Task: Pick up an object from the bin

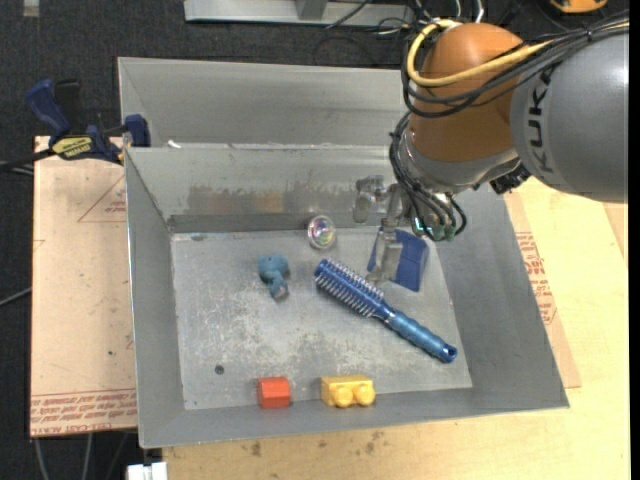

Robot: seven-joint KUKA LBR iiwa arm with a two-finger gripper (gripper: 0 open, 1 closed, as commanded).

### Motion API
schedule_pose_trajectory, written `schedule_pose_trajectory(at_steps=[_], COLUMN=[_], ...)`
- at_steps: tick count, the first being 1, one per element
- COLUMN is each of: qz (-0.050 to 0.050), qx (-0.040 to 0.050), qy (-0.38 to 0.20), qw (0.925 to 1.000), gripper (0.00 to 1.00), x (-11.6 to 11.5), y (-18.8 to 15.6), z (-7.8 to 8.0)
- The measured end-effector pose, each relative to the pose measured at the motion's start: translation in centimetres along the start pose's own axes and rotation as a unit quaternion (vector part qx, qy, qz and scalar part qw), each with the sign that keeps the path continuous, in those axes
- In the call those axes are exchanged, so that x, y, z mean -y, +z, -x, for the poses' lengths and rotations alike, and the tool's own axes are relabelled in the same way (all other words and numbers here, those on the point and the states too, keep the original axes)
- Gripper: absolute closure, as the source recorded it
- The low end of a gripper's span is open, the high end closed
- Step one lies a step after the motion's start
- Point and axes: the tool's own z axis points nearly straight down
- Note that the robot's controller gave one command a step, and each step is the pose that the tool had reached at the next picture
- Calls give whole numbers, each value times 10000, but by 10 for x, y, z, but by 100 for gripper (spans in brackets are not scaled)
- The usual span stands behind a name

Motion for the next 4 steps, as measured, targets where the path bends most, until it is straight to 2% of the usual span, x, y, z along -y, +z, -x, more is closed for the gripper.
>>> schedule_pose_trajectory(at_steps=[1,2,3,4], qz=[3,16,16,13], qx=[8,48,43,19], qy=[1480,2614,3349,4146], qw=[9890,9652,9422,9100], gripper=[0,0,0,0], x=[22,7,9,16], y=[150,116,113,148], z=[-19,-23,-12,-9])
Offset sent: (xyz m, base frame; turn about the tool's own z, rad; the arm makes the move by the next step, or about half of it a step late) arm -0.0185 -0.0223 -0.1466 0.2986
